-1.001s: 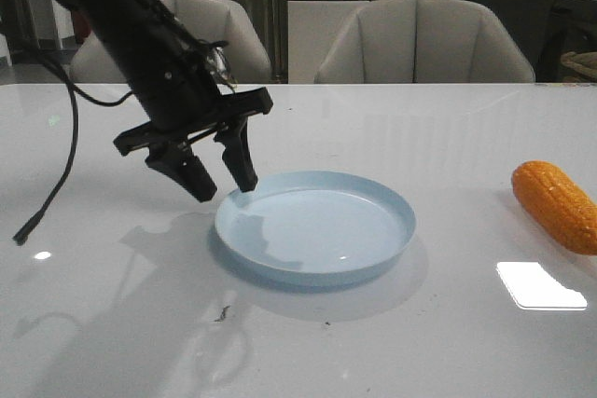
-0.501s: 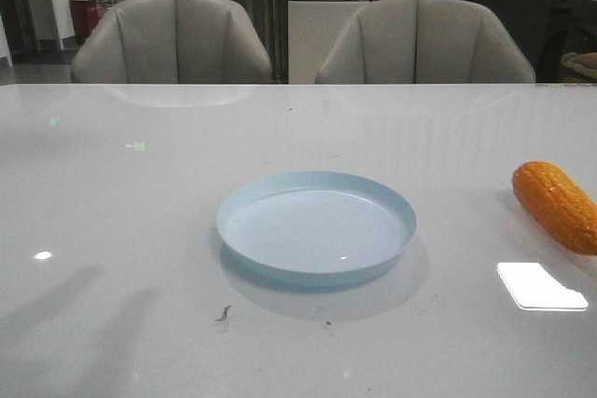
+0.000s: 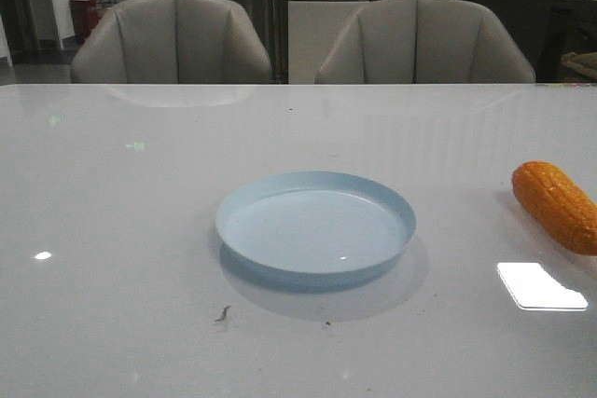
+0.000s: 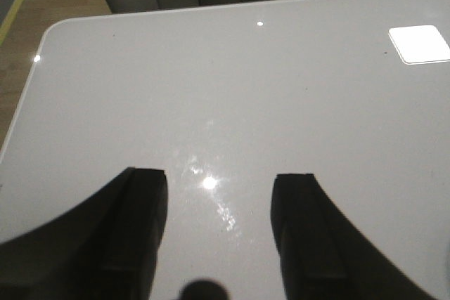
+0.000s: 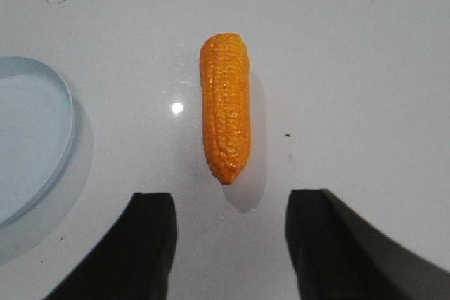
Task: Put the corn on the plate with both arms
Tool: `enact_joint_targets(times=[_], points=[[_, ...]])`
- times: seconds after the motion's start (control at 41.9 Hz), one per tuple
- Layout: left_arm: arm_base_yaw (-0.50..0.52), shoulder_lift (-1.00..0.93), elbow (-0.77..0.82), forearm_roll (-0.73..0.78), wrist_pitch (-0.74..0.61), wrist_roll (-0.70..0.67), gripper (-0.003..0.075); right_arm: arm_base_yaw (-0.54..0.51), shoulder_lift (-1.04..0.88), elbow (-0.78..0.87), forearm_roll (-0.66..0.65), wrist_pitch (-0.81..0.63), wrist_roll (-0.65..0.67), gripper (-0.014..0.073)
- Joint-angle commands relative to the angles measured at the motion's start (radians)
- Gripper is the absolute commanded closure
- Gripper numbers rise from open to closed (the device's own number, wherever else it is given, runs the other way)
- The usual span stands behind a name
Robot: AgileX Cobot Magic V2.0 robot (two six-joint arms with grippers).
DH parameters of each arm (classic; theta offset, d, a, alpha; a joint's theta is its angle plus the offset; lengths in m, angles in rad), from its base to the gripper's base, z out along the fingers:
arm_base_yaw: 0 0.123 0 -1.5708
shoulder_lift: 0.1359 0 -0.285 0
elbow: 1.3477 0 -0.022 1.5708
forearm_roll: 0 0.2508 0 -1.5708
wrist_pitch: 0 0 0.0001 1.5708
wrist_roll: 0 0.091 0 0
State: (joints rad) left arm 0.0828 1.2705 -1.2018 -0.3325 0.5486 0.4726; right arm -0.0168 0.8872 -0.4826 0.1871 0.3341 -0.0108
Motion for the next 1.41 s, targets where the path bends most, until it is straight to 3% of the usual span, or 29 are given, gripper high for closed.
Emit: enact_joint_targets(times=[0.0,0.167,0.31,0.596,1.073,1.383], points=[[-0.027,-0.143,0.206,-0.026,-0.217,0.015,0.0313,-0.005,-0.006,-0.037,0.007,-0.068,-0.006,0.0126],[-0.097,-0.333,0.554,-0.026,-0.396,0.038,0.0313,-0.005,-0.006,-0.037,0.006,-0.037,-0.006,0.0126],[-0.169,-0.446,0.672,-0.028,-0.414,0.038,0.0313,-0.005,-0.006,-0.04,-0.035,-0.062,-0.007,0.0125],[-0.219,-0.505,0.687,-0.15,-0.406,0.038,0.0313,-0.005,0.13,-0.182,-0.11,-0.056,-0.007,0.0004],[-0.219,-0.505,0.688,-0.16,-0.366,0.038,0.0313,-0.003,0.716,-0.703,-0.108,0.221,-0.007,0.0003],[-0.219,-0.505,0.688,-0.16,-0.346,0.038,0.0313,-0.003,0.923,-0.796,-0.016,0.306,-0.007,0.0003]])
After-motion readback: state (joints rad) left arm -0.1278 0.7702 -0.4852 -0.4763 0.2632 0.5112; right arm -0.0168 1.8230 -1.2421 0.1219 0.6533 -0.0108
